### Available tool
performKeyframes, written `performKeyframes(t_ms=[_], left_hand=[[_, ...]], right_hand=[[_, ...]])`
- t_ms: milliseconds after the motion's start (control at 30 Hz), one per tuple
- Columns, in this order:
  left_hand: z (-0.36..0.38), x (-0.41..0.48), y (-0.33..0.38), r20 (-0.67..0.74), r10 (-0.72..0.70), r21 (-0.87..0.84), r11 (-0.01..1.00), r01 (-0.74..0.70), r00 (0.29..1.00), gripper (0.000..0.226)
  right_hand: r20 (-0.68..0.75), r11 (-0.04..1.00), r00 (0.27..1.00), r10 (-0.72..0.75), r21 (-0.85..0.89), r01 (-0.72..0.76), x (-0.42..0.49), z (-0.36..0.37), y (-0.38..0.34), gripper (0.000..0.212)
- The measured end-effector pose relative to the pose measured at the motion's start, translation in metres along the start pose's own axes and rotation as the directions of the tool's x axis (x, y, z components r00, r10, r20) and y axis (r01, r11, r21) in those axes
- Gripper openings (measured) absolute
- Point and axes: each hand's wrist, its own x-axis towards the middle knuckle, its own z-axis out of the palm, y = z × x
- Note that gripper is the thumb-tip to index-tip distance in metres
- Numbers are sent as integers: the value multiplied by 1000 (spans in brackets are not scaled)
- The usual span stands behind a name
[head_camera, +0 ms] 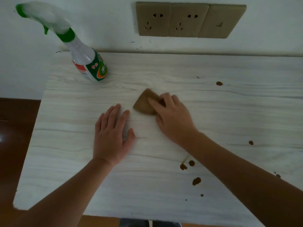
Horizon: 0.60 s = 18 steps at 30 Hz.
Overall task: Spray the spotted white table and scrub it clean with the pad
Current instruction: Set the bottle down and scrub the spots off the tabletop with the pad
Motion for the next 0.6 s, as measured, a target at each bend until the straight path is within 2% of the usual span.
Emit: performKeyframes(t_ms=[67, 133, 267, 367, 433, 500, 600], left_hand=[[1, 0, -1, -3, 0, 5, 1000, 0, 1000, 62], [1, 0, -1, -7, -2, 1, 1000, 2, 1000, 62], [2, 0, 0, -19, 1, -15, 1000, -1, 1000, 62], [3, 0, -1, -16, -3, -15, 1000, 3, 1000, 62], [2, -1, -1, -16, -3, -10, 1000, 3, 1000, 62], [2, -1, 0, -15, -3, -7, 1000, 3, 1000, 62], [1, 0, 0, -6, -3, -5, 1000, 3, 1000, 62]], right_hand=[[88, 992, 988, -128, 15, 127, -34, -6, 9, 52], [76, 994, 992, -104, -6, 105, -49, -17, 35, 51], [-73, 980, 984, 160, -104, -167, -17, -37, 94, 47], [-117, 899, 908, 403, -135, -416, 36, -37, 102, 46], [-99, 856, 868, 486, -144, -496, 64, -28, 83, 48], [-64, 890, 901, 429, -142, -433, 76, -14, 53, 50], [-30, 984, 989, 148, -96, -150, 51, 3, 10, 51]])
